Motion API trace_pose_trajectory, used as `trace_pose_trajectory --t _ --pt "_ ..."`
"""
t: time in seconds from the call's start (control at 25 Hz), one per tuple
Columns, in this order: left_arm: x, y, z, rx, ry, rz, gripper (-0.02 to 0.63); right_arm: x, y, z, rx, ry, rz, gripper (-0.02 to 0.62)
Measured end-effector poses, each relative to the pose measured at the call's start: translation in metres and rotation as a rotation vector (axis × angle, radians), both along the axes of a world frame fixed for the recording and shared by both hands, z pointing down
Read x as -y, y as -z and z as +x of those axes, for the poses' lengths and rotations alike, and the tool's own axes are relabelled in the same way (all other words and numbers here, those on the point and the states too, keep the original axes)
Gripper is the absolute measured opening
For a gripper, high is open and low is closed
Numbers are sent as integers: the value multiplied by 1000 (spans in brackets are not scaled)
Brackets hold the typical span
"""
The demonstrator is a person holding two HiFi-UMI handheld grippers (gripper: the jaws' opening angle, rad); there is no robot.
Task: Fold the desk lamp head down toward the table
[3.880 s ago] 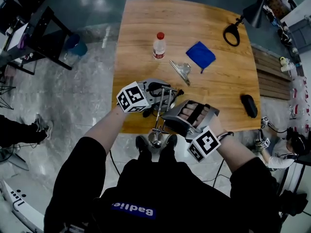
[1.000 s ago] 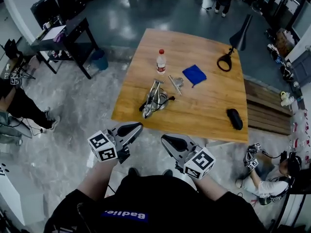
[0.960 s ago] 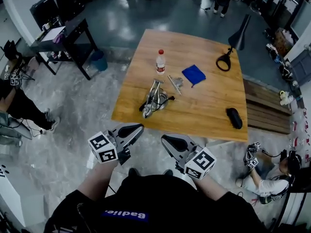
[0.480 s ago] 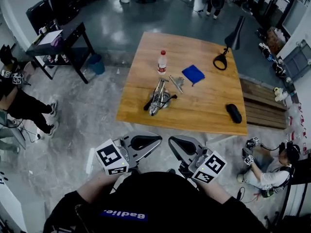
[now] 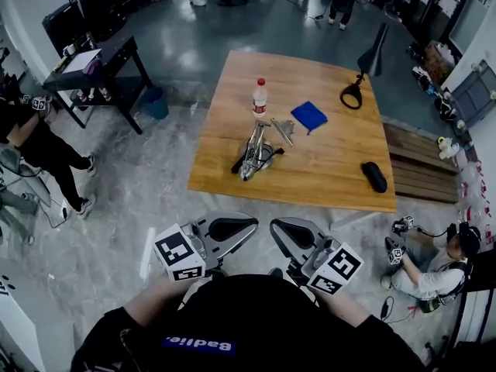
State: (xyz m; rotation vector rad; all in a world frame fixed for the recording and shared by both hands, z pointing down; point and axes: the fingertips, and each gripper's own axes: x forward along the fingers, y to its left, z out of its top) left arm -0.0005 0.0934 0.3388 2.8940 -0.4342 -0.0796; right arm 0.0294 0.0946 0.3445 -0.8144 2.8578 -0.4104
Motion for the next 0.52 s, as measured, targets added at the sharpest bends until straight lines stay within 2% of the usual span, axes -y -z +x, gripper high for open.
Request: trace_pose_trajectory --t 0.52 --pt "-12 -3 -1 9 -4 -1 9 -4 1 0 -7 2 4 6"
